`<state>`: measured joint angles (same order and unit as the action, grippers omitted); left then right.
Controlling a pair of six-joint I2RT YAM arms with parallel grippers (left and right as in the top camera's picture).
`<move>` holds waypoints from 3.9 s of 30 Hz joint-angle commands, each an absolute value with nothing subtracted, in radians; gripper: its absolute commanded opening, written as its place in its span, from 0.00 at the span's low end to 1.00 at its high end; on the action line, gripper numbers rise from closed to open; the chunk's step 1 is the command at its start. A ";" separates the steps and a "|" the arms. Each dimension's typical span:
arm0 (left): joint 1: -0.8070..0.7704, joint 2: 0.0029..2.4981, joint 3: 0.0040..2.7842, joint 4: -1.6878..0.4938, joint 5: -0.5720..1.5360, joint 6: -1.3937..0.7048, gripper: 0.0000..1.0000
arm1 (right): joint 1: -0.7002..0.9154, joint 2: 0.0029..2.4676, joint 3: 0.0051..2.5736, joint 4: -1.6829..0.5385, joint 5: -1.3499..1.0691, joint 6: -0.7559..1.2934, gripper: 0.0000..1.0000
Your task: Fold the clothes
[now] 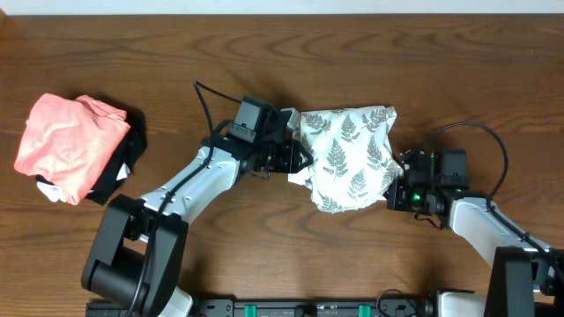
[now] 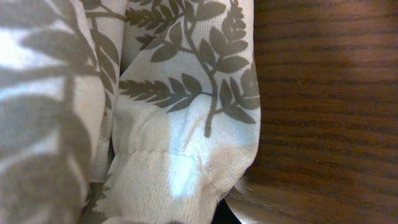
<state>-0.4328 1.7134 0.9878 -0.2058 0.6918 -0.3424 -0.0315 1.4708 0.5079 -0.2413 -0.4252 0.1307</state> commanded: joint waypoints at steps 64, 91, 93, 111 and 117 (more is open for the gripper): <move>-0.586 1.840 0.973 -0.188 0.566 -0.451 0.06 | -0.040 1.488 0.497 -0.248 -0.319 0.145 0.01; -0.480 1.668 0.973 -0.241 0.557 -0.451 0.06 | -0.040 1.488 0.497 -0.246 -0.318 0.145 0.01; -0.486 1.668 0.973 -0.290 0.555 -0.443 0.07 | -0.040 1.488 0.497 -0.247 -0.318 0.145 0.01; -0.588 1.737 0.973 -0.302 0.549 -0.448 0.47 | -0.040 1.489 0.497 -0.246 -0.318 0.145 0.01; -0.608 1.812 0.973 -0.280 0.550 -0.474 0.47 | -0.040 1.489 0.497 -0.246 -0.319 0.146 0.01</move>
<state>-0.6014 1.7733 0.9810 -0.2874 0.5571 -0.4526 -0.0315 1.4708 0.5083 -0.2382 -0.4210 0.1307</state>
